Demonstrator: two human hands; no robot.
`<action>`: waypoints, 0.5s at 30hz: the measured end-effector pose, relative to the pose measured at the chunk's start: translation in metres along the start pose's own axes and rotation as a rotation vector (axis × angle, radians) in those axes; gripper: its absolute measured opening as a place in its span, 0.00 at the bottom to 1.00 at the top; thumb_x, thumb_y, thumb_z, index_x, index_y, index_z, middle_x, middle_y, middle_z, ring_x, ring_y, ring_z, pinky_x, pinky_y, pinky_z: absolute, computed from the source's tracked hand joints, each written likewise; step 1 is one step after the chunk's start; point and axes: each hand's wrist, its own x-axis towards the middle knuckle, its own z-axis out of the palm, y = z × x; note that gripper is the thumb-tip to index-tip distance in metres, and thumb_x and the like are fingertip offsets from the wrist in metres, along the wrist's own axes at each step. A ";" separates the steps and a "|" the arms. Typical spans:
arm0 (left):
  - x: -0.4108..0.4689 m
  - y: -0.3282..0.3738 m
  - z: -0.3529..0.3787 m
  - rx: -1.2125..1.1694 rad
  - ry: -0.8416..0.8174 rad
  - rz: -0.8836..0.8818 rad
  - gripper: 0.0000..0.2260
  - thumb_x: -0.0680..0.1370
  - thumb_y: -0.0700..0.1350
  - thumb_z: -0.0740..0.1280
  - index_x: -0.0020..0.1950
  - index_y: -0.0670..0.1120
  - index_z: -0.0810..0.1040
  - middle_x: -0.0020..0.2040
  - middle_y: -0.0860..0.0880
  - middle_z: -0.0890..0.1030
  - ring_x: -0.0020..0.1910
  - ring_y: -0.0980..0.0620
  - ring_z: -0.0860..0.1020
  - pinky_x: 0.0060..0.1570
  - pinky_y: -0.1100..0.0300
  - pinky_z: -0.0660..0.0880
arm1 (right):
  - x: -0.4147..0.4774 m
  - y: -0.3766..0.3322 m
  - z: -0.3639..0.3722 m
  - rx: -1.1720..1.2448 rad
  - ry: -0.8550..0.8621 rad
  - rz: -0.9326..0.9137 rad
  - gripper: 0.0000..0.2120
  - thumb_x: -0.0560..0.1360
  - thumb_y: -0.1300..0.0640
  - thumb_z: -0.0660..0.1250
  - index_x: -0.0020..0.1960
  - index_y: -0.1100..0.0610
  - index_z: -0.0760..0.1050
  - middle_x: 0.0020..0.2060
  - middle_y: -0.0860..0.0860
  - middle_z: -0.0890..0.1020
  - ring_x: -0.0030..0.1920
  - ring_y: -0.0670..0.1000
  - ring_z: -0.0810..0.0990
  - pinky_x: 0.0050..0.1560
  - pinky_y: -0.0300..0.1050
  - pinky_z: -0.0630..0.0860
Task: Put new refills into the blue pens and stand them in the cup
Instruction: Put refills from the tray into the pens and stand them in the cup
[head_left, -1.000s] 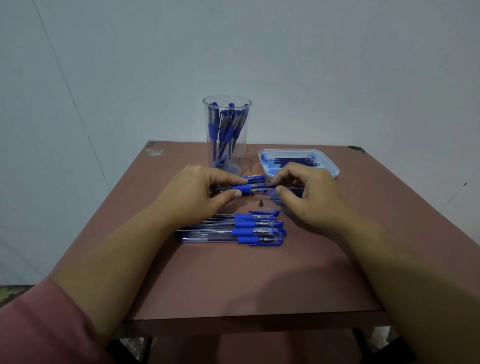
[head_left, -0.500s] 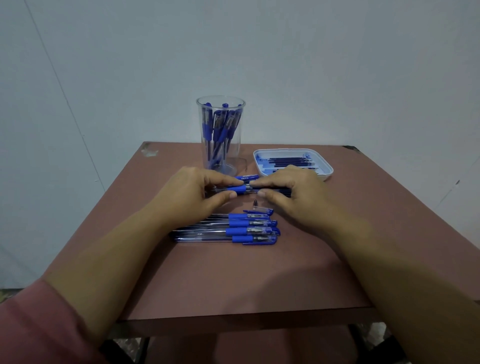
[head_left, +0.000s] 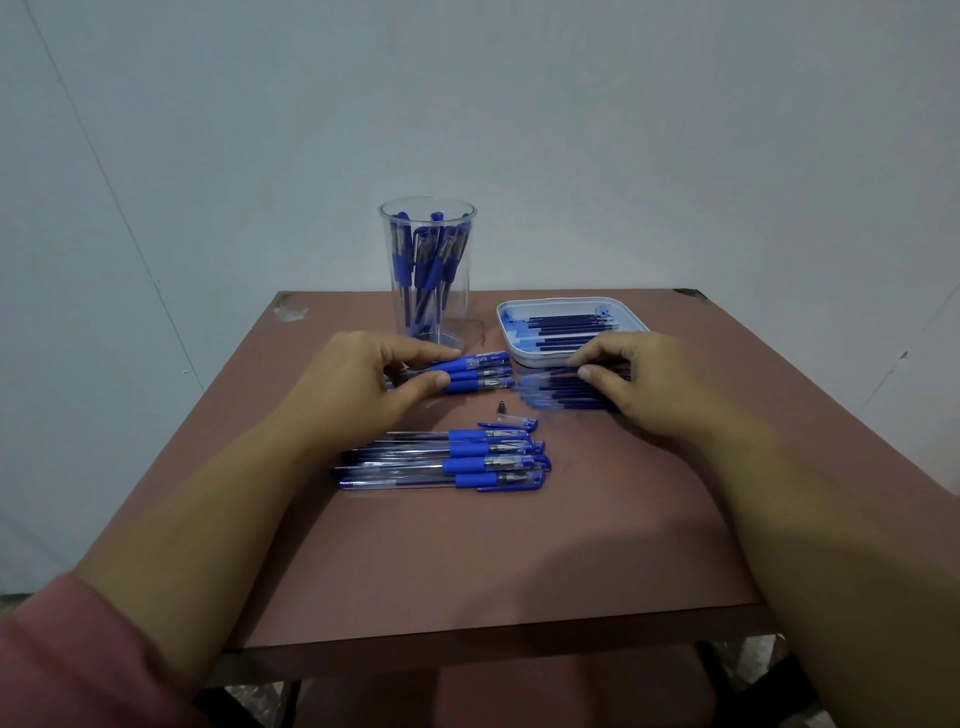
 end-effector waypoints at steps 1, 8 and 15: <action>0.000 0.000 0.000 0.002 0.001 -0.001 0.12 0.75 0.48 0.72 0.57 0.59 0.82 0.45 0.61 0.84 0.44 0.54 0.81 0.47 0.52 0.79 | 0.000 0.002 0.000 -0.051 -0.026 0.011 0.10 0.76 0.58 0.69 0.45 0.42 0.78 0.40 0.35 0.79 0.46 0.42 0.79 0.56 0.44 0.75; 0.000 0.000 -0.001 -0.014 0.005 0.006 0.13 0.75 0.49 0.72 0.55 0.65 0.80 0.44 0.60 0.85 0.44 0.52 0.81 0.47 0.50 0.79 | 0.002 0.004 -0.001 -0.164 -0.093 0.021 0.05 0.76 0.53 0.70 0.48 0.43 0.81 0.40 0.33 0.77 0.49 0.42 0.77 0.62 0.55 0.72; 0.001 0.000 0.000 -0.011 0.007 0.008 0.12 0.75 0.48 0.72 0.56 0.63 0.81 0.43 0.61 0.84 0.43 0.54 0.81 0.45 0.54 0.79 | 0.036 -0.004 -0.026 -0.200 -0.071 0.039 0.06 0.78 0.50 0.67 0.53 0.44 0.81 0.51 0.43 0.80 0.53 0.46 0.74 0.54 0.45 0.69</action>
